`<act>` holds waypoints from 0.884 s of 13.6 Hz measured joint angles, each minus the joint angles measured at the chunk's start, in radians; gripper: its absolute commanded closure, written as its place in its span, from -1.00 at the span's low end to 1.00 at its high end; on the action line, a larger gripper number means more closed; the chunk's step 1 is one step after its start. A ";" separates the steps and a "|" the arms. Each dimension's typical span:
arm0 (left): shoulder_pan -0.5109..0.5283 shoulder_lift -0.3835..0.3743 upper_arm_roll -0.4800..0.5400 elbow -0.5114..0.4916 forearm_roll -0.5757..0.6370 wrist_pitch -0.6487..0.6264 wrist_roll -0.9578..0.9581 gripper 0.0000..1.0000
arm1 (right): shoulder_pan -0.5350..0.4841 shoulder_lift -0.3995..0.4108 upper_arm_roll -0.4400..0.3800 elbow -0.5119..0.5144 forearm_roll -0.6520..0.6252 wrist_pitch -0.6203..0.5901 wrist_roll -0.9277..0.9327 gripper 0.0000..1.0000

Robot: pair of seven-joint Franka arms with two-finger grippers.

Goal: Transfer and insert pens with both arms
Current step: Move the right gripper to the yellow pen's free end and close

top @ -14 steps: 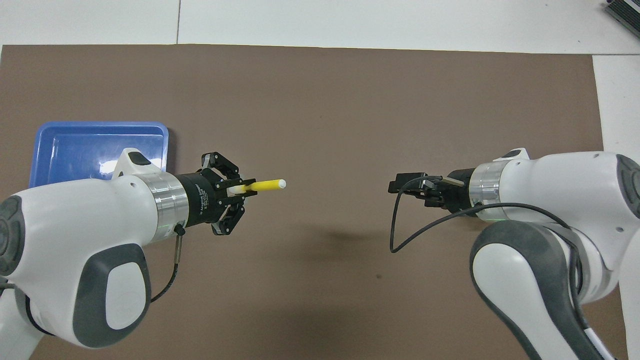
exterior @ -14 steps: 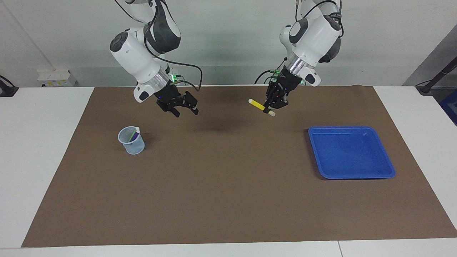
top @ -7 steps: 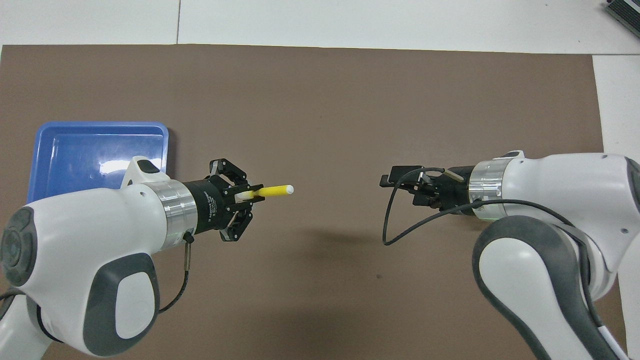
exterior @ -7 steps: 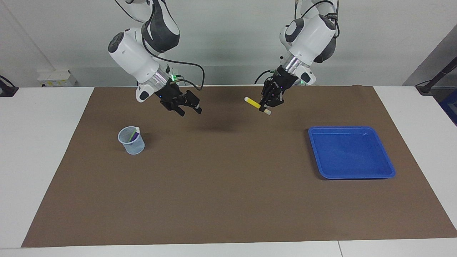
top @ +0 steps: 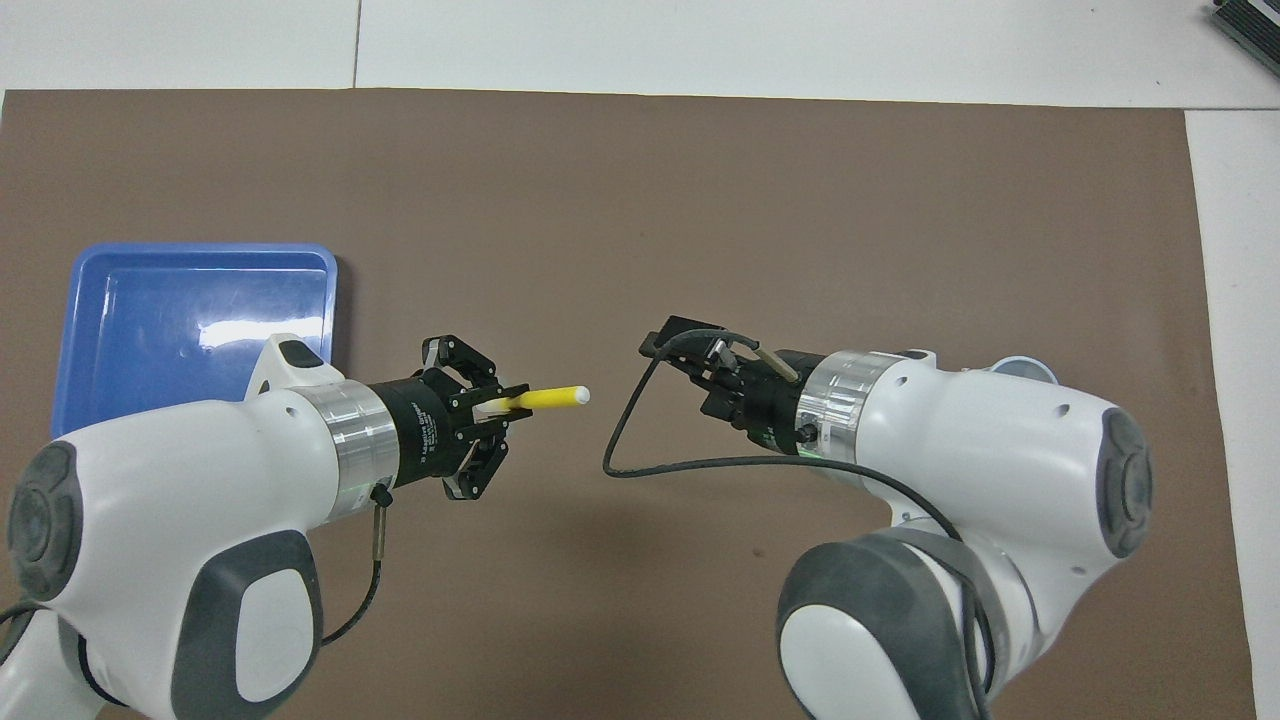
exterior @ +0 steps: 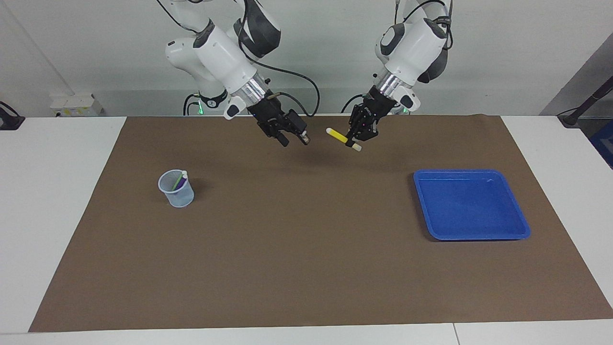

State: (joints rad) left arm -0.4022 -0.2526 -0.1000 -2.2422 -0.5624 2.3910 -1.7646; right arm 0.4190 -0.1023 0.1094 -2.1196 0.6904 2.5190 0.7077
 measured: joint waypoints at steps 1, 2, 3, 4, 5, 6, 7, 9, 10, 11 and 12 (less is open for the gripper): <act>0.000 -0.003 0.000 -0.001 0.000 0.001 0.000 1.00 | 0.020 0.002 0.000 0.000 0.000 0.025 0.040 -0.91; 0.000 -0.005 0.000 -0.002 0.000 0.001 -0.001 1.00 | 0.040 0.005 0.000 0.001 0.000 0.051 0.086 -0.91; 0.000 -0.006 0.000 -0.002 0.000 0.002 -0.001 1.00 | 0.062 0.010 0.000 0.003 0.000 0.075 0.140 -0.90; 0.000 -0.007 0.000 -0.002 0.000 0.002 -0.001 1.00 | 0.081 0.013 0.000 0.006 0.000 0.094 0.188 -0.89; 0.000 -0.008 0.000 -0.003 0.000 0.003 -0.001 1.00 | 0.099 0.015 0.000 0.013 0.000 0.099 0.226 -0.86; 0.000 -0.009 0.000 -0.003 0.000 0.003 -0.001 1.00 | 0.115 0.017 0.000 0.019 0.000 0.099 0.249 -0.81; 0.000 -0.010 0.000 -0.003 -0.001 0.003 -0.002 1.00 | 0.128 0.018 0.000 0.023 0.000 0.100 0.262 -0.76; 0.000 -0.011 0.000 -0.003 -0.001 0.004 -0.004 1.00 | 0.143 0.021 0.000 0.032 0.000 0.104 0.267 -0.75; 0.000 -0.011 0.000 -0.003 -0.001 0.004 -0.006 1.00 | 0.152 0.026 -0.001 0.038 0.000 0.122 0.267 -0.69; 0.000 -0.011 0.000 -0.003 -0.001 0.004 -0.007 1.00 | 0.161 0.031 -0.001 0.043 0.000 0.137 0.267 -0.60; 0.000 -0.011 0.000 -0.003 -0.001 0.004 -0.007 1.00 | 0.167 0.037 0.000 0.046 0.000 0.145 0.267 -0.51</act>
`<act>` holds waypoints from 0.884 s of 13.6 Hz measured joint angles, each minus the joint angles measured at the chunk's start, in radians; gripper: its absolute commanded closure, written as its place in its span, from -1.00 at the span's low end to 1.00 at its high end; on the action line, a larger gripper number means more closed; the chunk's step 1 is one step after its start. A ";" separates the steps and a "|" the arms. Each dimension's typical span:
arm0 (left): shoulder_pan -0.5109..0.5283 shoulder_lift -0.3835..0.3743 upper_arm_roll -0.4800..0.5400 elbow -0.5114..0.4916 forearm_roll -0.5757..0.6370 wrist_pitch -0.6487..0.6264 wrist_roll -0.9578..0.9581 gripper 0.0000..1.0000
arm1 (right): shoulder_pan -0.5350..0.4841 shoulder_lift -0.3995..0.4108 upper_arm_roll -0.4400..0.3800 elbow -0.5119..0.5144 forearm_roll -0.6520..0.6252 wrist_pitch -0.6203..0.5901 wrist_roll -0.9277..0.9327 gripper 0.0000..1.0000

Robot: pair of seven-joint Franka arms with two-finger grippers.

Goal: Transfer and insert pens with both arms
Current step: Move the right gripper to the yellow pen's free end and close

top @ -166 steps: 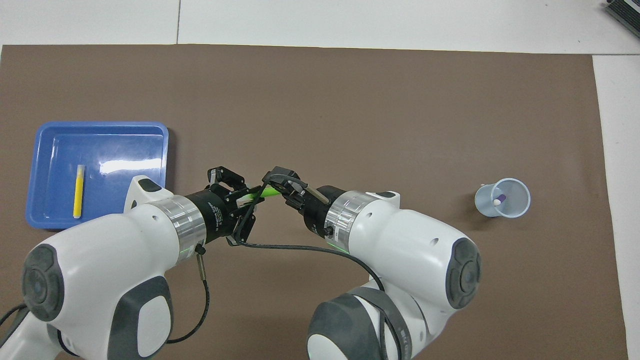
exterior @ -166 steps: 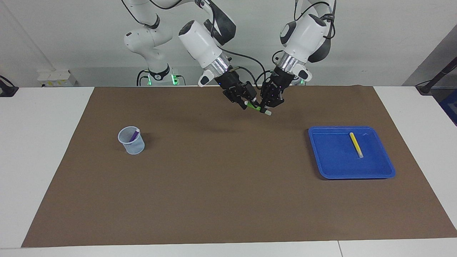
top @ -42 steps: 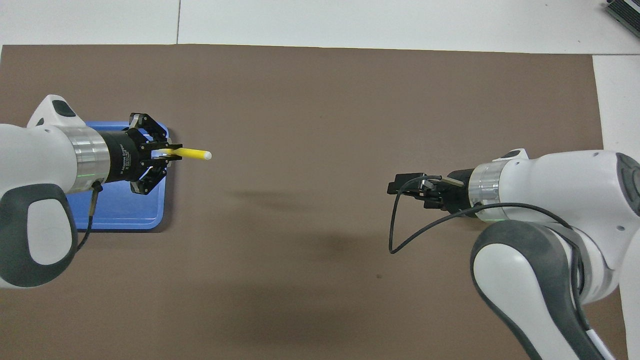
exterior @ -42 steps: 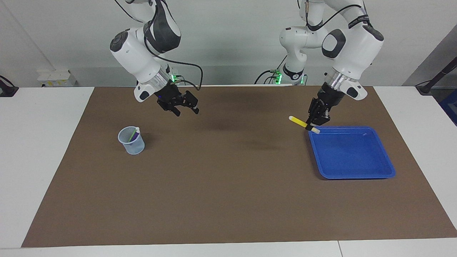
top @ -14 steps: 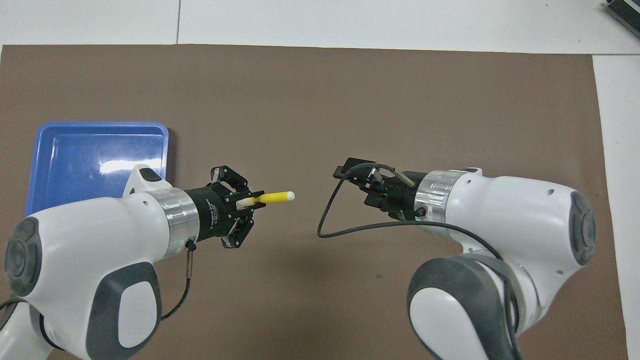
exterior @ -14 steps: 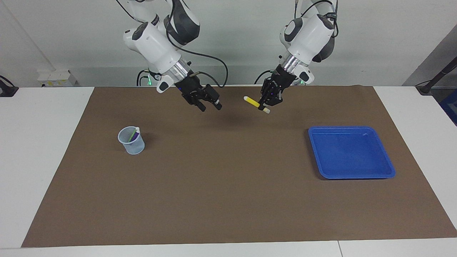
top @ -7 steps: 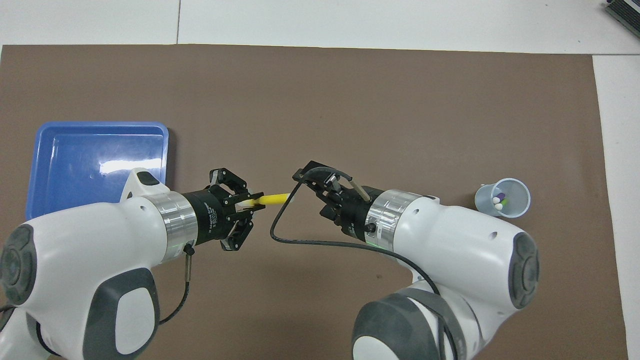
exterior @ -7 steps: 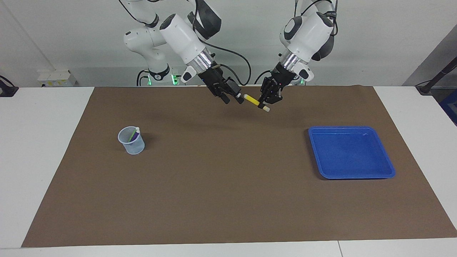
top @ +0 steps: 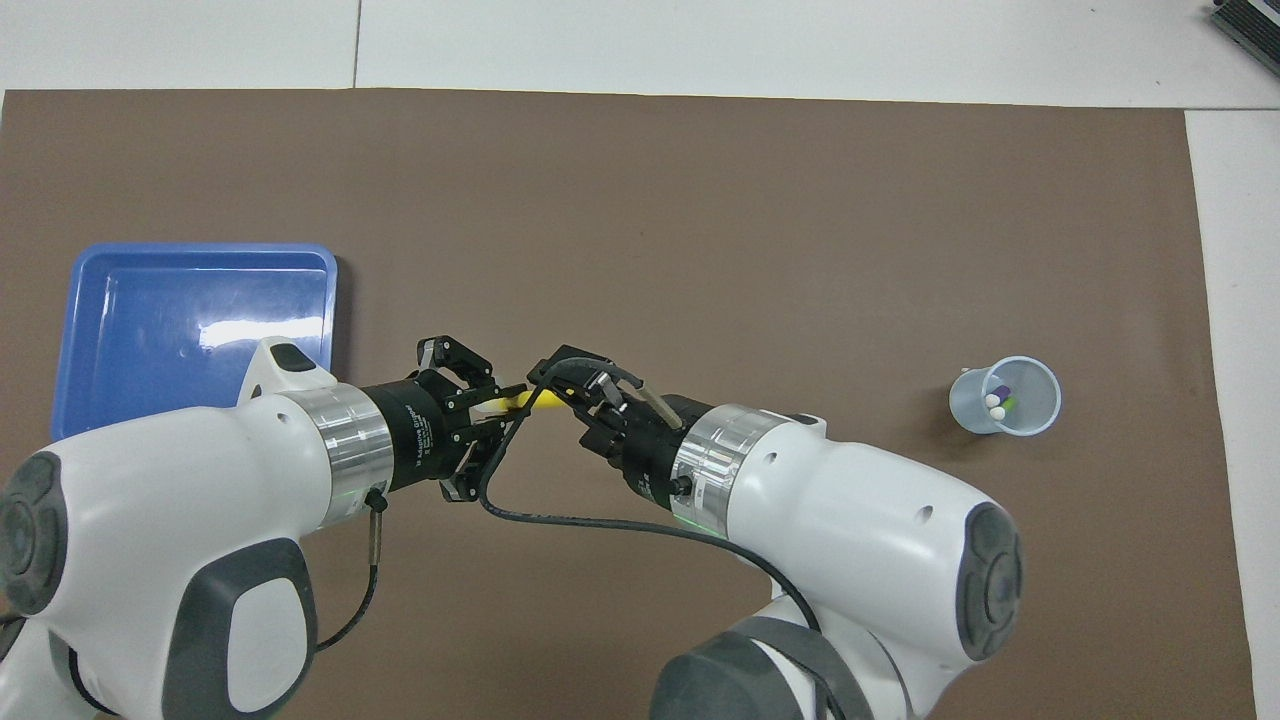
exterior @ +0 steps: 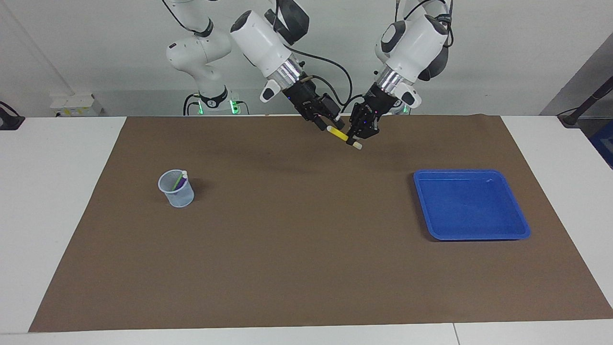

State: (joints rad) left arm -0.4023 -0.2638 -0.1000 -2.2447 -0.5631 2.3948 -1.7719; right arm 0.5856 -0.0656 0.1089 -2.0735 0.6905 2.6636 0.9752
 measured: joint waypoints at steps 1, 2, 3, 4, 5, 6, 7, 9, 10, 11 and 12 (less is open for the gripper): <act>0.000 0.000 0.000 0.000 0.000 0.000 0.000 1.00 | 0.002 0.005 0.000 0.003 0.000 0.007 0.000 -0.38; 0.000 0.000 0.000 0.000 0.000 0.000 -0.001 1.00 | 0.002 0.008 0.000 0.005 0.000 0.009 0.000 -0.32; 0.000 0.000 0.000 0.000 0.000 0.000 -0.001 1.00 | 0.002 0.009 -0.001 0.005 0.000 0.009 0.000 -0.27; 0.000 0.000 0.000 0.000 0.000 0.000 -0.001 1.00 | 0.002 0.010 -0.001 0.006 0.000 0.009 0.000 -0.16; 0.000 0.000 0.000 0.000 0.000 0.000 -0.001 1.00 | 0.001 0.010 -0.001 0.006 0.000 0.010 0.000 -0.06; 0.000 0.000 0.000 0.000 0.000 0.000 -0.001 1.00 | 0.000 0.010 -0.002 0.006 0.000 0.010 0.000 0.09; 0.000 0.000 0.000 0.000 0.000 0.000 -0.001 1.00 | -0.002 0.010 -0.003 0.006 0.000 0.010 0.000 0.29; 0.000 -0.001 0.000 0.000 0.000 0.001 -0.001 1.00 | -0.003 0.011 -0.005 0.006 0.000 0.010 0.000 0.37; 0.000 -0.001 0.000 0.000 0.000 0.001 -0.002 1.00 | -0.003 0.011 -0.006 0.006 0.000 0.010 0.000 0.37; 0.000 -0.002 0.000 0.000 0.000 0.001 -0.003 1.00 | -0.003 0.011 -0.006 0.006 0.000 0.010 0.000 0.38; 0.000 -0.002 0.000 0.000 0.000 0.001 -0.004 1.00 | -0.003 0.011 -0.006 0.006 0.000 0.010 0.000 0.52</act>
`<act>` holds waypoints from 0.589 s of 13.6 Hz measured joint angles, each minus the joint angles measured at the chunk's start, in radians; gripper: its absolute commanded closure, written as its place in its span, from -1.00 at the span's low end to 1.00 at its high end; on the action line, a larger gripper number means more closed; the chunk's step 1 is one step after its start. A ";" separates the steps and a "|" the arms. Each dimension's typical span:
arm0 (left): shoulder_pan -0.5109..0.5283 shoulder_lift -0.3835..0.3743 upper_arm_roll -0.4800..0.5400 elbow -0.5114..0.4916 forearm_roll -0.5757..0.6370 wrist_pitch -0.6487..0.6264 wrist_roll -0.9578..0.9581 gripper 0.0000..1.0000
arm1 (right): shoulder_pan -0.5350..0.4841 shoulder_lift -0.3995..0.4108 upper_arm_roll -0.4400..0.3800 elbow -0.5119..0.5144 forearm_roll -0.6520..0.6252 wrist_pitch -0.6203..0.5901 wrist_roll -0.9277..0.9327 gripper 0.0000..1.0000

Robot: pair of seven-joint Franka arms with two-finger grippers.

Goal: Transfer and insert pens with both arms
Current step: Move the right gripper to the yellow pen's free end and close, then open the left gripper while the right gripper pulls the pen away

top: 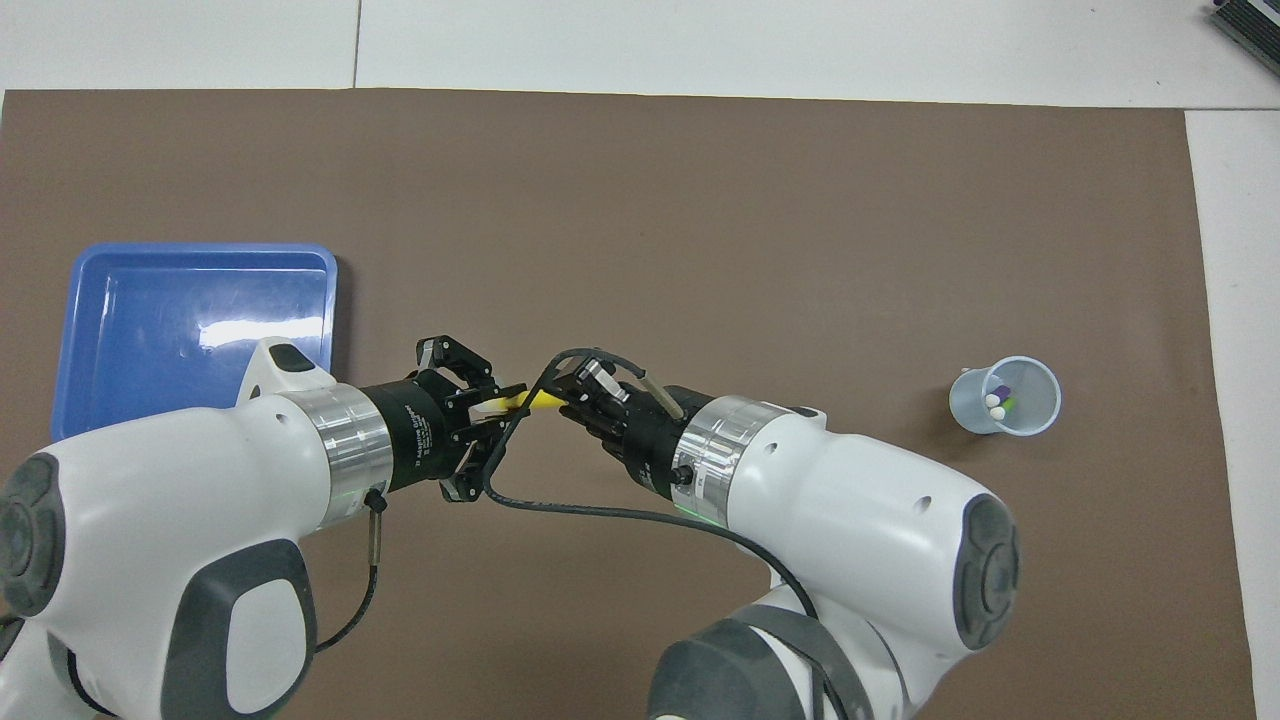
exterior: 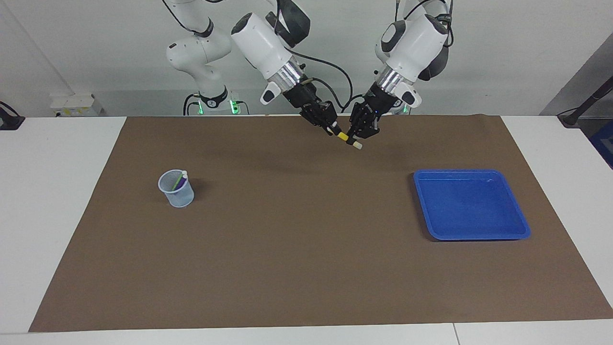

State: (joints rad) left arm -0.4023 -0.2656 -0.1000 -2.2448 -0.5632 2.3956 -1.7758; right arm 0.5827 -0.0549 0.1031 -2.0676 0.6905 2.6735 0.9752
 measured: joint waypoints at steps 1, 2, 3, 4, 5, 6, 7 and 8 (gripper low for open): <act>0.000 0.000 0.000 0.000 0.000 0.000 -0.001 1.00 | 0.000 0.000 0.000 0.000 0.000 0.000 0.000 0.93; 0.000 0.000 0.000 0.000 0.000 0.002 -0.003 1.00 | 0.000 0.000 0.000 -0.001 0.000 0.000 0.000 1.00; 0.000 -0.002 0.003 0.000 0.001 0.005 0.002 1.00 | -0.001 0.002 -0.002 -0.002 0.000 -0.001 0.000 1.00; 0.000 -0.002 0.003 -0.001 0.001 0.006 0.002 1.00 | -0.001 0.002 -0.002 -0.002 0.000 -0.001 0.000 1.00; 0.000 -0.002 0.003 -0.001 0.001 0.006 0.002 1.00 | -0.001 0.002 -0.002 -0.002 0.000 -0.001 0.000 1.00; 0.000 -0.002 0.003 -0.001 0.001 0.006 0.002 1.00 | -0.001 0.002 -0.002 -0.002 0.000 -0.001 0.000 1.00; 0.000 -0.002 0.003 -0.001 0.001 0.006 0.002 1.00 | -0.001 0.002 -0.002 -0.002 0.000 -0.001 0.000 1.00; 0.000 -0.002 0.003 -0.001 0.001 0.006 0.002 1.00 | -0.001 0.002 -0.002 -0.002 0.000 -0.001 0.000 1.00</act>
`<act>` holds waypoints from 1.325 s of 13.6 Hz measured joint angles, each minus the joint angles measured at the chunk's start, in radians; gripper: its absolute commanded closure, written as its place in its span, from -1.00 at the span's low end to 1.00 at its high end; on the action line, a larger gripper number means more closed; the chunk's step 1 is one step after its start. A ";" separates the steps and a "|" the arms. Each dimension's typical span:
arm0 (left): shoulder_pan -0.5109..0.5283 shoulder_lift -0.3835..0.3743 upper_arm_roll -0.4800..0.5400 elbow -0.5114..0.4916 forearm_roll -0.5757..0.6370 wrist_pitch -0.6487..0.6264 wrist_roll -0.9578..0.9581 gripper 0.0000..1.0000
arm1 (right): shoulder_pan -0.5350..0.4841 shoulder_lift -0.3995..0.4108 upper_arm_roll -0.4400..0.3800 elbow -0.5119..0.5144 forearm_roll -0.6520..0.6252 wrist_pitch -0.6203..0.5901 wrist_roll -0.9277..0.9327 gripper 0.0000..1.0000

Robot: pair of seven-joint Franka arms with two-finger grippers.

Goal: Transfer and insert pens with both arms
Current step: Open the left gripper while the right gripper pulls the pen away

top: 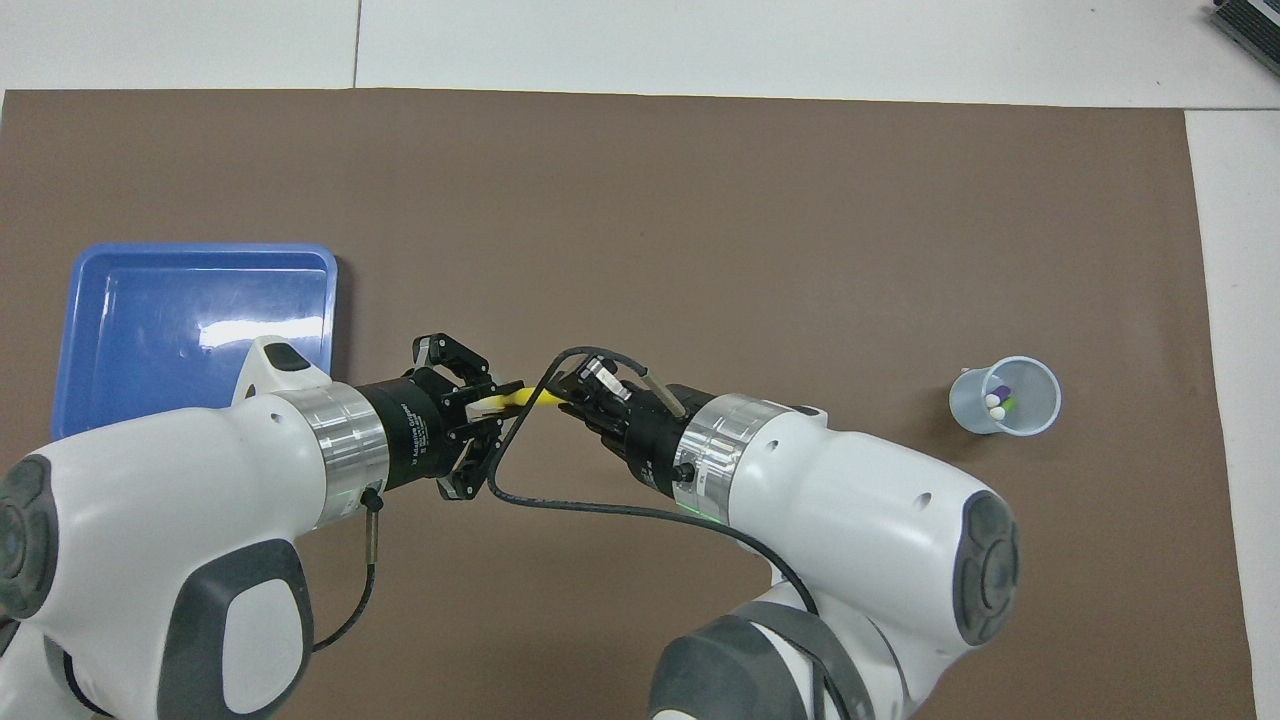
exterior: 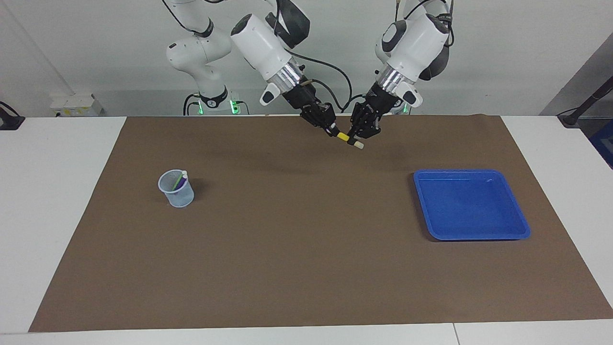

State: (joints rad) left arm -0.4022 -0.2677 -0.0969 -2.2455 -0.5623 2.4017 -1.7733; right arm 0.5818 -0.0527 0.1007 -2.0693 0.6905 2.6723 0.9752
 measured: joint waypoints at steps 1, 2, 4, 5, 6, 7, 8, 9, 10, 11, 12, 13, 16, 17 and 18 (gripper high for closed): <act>0.000 0.000 0.000 0.000 0.000 0.000 0.000 -0.13 | 0.000 0.000 0.000 0.000 0.000 0.000 0.000 1.00; 0.000 0.000 0.000 0.000 0.000 0.000 0.001 -0.99 | 0.000 0.000 0.000 0.000 0.000 0.000 0.000 1.00; 0.000 -0.001 -0.001 0.000 -0.001 0.001 0.000 -1.00 | -0.002 0.000 -0.001 0.001 0.000 0.002 0.000 1.00; 0.000 -0.003 -0.002 0.000 -0.001 0.003 -0.002 -1.00 | -0.004 0.000 -0.001 0.002 0.000 0.002 0.000 1.00; 0.000 -0.007 -0.002 0.000 -0.001 0.006 -0.002 -1.00 | -0.005 0.000 -0.001 0.002 0.000 0.001 -0.002 1.00; 0.000 -0.011 -0.002 0.000 -0.001 0.008 -0.002 -1.00 | -0.008 0.001 -0.001 0.001 0.000 -0.006 -0.014 1.00; 0.000 -0.014 -0.002 0.000 -0.001 0.008 -0.001 -1.00 | -0.017 0.001 -0.001 0.001 0.000 -0.032 -0.048 1.00; 0.000 -0.015 -0.002 0.000 -0.001 0.008 0.010 -1.00 | -0.036 0.001 -0.001 0.001 0.000 -0.085 -0.100 1.00; 0.000 -0.015 -0.001 0.000 -0.001 0.008 0.035 -1.00 | -0.058 0.001 -0.003 0.002 0.000 -0.135 -0.152 1.00; 0.000 -0.015 0.000 -0.001 -0.001 0.008 0.075 -1.00 | -0.082 0.000 -0.004 0.002 0.000 -0.187 -0.205 1.00; 0.002 -0.016 0.003 -0.002 -0.001 0.004 0.122 -1.00 | -0.105 -0.002 -0.004 0.002 -0.010 -0.234 -0.253 1.00; 0.011 -0.017 0.008 -0.004 -0.001 -0.011 0.181 -1.00 | -0.129 -0.004 -0.005 0.003 -0.038 -0.282 -0.301 1.00; 0.114 -0.029 0.017 -0.009 -0.001 -0.137 0.439 -1.00 | -0.193 -0.010 -0.007 0.005 -0.202 -0.414 -0.427 1.00; 0.165 -0.036 0.020 -0.010 -0.001 -0.185 0.543 -1.00 | -0.211 -0.013 -0.007 0.006 -0.254 -0.453 -0.482 1.00; 0.220 -0.043 0.022 -0.010 0.000 -0.233 0.651 -1.00 | -0.234 -0.017 -0.007 0.008 -0.305 -0.496 -0.550 1.00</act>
State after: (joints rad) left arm -0.1819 -0.3107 -0.0745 -2.2557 -0.5627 2.1686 -1.1225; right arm 0.3479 -0.0698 0.0936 -2.0617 0.3858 2.1768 0.4248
